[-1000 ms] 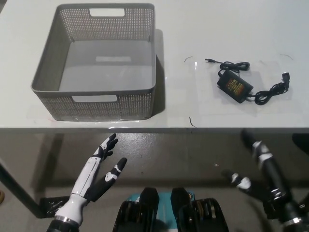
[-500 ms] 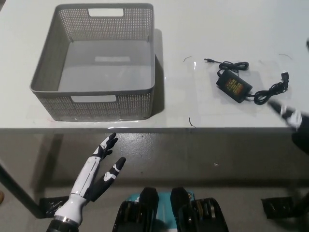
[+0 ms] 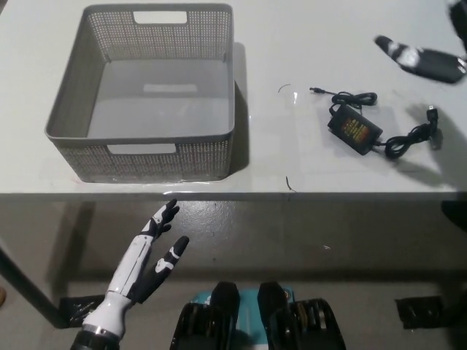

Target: Use the right hand to pick up a black power cord and place it into a container on the left hand side

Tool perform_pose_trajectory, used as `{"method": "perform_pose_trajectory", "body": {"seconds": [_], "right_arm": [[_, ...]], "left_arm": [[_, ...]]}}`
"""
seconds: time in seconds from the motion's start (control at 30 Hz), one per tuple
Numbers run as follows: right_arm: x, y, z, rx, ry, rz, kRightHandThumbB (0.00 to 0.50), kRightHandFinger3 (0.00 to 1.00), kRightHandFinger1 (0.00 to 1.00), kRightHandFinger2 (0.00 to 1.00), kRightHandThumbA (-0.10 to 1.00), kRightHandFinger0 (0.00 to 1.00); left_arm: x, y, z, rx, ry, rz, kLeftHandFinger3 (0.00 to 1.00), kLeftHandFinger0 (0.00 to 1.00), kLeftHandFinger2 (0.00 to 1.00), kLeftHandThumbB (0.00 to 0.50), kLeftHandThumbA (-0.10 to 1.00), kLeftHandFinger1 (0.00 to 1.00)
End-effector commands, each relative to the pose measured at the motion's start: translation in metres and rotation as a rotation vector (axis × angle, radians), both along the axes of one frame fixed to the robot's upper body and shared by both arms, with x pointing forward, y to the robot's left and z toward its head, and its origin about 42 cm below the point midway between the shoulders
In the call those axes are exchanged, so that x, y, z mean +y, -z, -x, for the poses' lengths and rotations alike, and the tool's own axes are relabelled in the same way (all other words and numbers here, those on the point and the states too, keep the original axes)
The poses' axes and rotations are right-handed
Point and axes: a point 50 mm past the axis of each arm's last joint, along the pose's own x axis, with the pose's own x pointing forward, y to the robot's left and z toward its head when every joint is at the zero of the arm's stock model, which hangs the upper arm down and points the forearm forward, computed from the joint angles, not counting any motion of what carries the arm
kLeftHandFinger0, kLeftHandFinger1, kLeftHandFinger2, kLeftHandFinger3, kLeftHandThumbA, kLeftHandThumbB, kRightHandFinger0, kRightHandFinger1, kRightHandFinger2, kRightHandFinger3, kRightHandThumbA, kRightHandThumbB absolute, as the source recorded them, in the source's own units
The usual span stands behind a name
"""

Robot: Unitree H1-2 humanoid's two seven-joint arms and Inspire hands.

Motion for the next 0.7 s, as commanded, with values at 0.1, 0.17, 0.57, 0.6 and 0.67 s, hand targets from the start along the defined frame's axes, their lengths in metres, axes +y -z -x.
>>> {"method": "perform_pose_trajectory", "body": {"seconds": [0.1,0.17,0.57,0.6,0.67], "right_arm": [[0.003,-0.027,-0.051,0.127,0.146,0.183,0.500,1.00,1.00,1.00,0.84,1.00],[0.003,-0.023,-0.061,0.161,0.155,0.214,0.500,1.00,1.00,1.00,0.84,1.00],[0.005,0.053,-0.069,0.364,0.172,0.323,0.500,1.00,1.00,1.00,0.85,1.00],[0.004,0.059,-0.070,0.375,0.176,0.325,0.500,1.00,1.00,1.00,0.85,1.00],[0.002,0.066,-0.070,0.388,0.181,0.332,0.500,1.00,1.00,1.00,0.87,1.00]], "left_arm": [[0.003,-0.016,-0.002,-0.081,0.017,-0.021,1.00,1.00,1.00,0.048,0.93,1.00],[0.003,-0.015,-0.002,-0.079,0.018,-0.012,1.00,1.00,1.00,0.048,0.92,1.00],[0.002,0.007,0.034,-0.031,0.002,-0.013,1.00,1.00,1.00,0.034,0.91,1.00],[0.003,0.008,0.036,-0.031,0.001,-0.013,1.00,1.00,1.00,0.040,0.90,1.00],[0.004,0.008,0.036,-0.033,0.000,-0.014,1.00,1.00,1.00,0.032,0.89,1.00]]}}
